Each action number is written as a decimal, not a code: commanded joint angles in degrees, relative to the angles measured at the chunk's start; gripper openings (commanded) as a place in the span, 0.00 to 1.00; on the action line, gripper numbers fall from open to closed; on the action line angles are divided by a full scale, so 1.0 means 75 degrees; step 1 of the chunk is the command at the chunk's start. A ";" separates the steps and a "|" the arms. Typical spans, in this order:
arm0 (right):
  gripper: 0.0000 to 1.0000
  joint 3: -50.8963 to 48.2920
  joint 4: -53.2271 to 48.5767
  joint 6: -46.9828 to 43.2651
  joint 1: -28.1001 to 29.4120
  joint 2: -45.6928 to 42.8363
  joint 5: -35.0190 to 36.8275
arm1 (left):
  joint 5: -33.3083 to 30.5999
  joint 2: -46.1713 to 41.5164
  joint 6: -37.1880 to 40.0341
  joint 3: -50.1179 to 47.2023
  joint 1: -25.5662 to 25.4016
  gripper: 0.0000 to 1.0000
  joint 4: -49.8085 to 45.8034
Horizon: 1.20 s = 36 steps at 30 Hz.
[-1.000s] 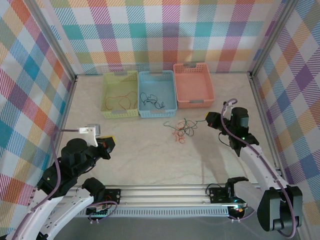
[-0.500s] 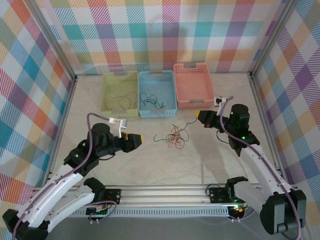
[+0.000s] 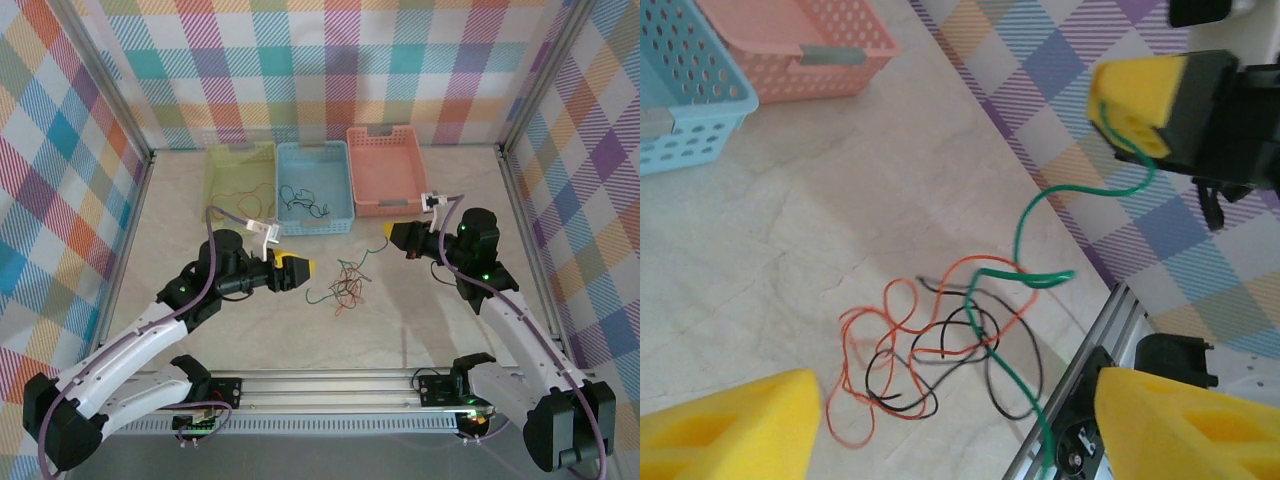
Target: Untangle the cables
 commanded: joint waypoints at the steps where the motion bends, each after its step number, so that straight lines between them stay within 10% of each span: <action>1: 0.00 0.0067 0.1015 -0.0284 0.0086 -0.0270 -0.0725 | 0.0033 0.0169 -0.0262 -0.0294 -0.0069 0.79 0.0754; 36: 0.00 0.1631 0.2415 0.0878 0.1301 0.1179 -0.0591 | 0.0741 -0.0268 0.1299 -0.1494 -0.0751 0.93 0.1880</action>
